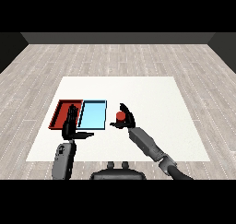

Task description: Pick the red can and put it in the red box

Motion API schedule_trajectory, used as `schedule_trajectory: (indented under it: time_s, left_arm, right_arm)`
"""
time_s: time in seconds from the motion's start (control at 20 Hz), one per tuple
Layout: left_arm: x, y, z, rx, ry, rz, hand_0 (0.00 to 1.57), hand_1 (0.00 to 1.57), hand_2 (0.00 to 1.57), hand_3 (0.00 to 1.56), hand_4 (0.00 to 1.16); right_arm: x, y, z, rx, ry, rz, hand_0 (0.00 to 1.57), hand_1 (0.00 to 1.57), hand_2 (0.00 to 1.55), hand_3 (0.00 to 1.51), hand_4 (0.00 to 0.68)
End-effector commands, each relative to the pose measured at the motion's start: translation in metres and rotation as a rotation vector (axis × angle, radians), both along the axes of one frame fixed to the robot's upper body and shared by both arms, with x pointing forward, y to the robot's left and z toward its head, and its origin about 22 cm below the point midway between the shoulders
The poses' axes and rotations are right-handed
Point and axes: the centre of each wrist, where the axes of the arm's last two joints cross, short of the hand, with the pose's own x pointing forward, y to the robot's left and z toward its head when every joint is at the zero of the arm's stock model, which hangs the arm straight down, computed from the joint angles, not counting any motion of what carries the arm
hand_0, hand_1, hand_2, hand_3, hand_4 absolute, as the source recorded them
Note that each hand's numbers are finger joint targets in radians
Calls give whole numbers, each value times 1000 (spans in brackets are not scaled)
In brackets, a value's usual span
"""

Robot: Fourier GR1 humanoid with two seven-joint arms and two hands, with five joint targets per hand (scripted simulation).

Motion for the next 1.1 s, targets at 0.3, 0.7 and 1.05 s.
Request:
schedule_trajectory:
  time_s: [0.3, 0.7, 1.05]
  left_arm:
    - [21, 5, 11, 18, -1, 9, 0, 0, 0, 0, 0]
    - [-5, -9, 16, 3, -9, 20, 0, 0, 0, 0, 0]
    - [-7, 19, 14, 32, -15, -3, 0, 0, 0, 0, 0]
  right_arm:
    - [-5, 9, -5, -158, 111, -74, 1571, 1571, 1486, 1433, 568]
    - [5, 3, 3, -140, 104, -84, 1571, 1571, 1488, 1429, 583]
    - [21, 4, 26, -130, 41, -108, 1571, 1571, 1481, 1411, 595]
